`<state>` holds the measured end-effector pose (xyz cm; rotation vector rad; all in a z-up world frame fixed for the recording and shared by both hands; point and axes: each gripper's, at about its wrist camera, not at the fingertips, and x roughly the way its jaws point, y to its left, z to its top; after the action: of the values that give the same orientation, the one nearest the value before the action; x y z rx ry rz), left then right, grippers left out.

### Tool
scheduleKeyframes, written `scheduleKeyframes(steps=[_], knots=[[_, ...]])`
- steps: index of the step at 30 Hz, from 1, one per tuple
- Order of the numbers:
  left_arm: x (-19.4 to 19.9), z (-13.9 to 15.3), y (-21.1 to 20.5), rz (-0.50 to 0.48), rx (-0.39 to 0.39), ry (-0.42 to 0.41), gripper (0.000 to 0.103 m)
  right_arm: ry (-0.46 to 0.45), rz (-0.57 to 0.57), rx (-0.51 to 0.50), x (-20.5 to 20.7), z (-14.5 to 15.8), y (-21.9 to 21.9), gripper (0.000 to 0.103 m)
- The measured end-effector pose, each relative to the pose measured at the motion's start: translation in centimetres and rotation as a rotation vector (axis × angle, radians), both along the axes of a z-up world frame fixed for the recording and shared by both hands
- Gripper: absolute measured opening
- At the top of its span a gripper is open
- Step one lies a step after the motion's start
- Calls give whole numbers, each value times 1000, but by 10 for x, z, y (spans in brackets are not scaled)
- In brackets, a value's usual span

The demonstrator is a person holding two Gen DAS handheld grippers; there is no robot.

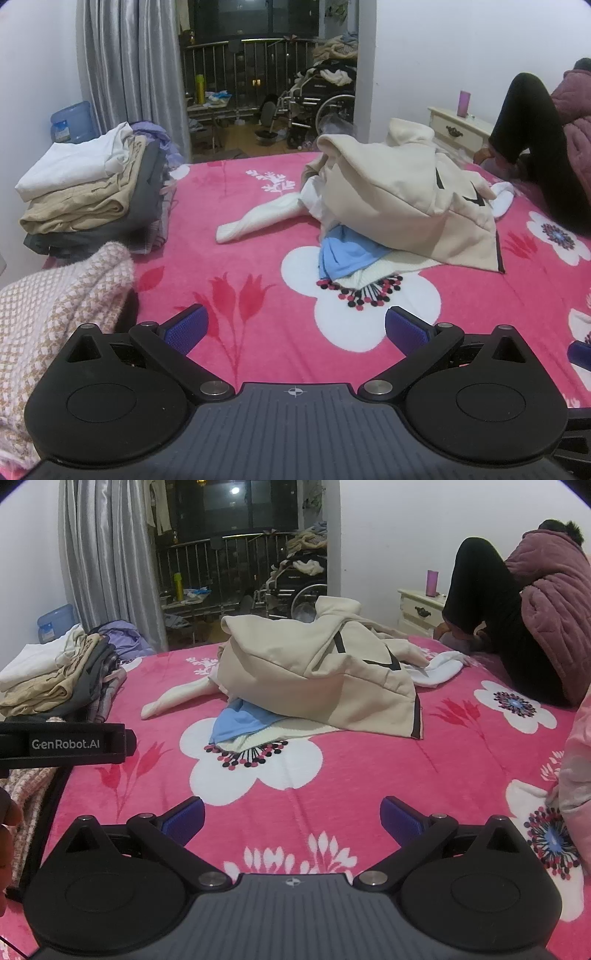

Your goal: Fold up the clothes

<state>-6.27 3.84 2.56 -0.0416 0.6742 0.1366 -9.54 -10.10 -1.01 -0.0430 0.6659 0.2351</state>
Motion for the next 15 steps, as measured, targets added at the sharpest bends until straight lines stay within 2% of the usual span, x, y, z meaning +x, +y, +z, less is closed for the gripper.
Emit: scheduleKeyframes(steps=[9,15], knots=[[3,-2,-3,0,9,2,103,2,0,4,2,-2,-2,103],[20,-2,-12,-24,44,-18,103,-11,22,-13,12,-4,-3,103]])
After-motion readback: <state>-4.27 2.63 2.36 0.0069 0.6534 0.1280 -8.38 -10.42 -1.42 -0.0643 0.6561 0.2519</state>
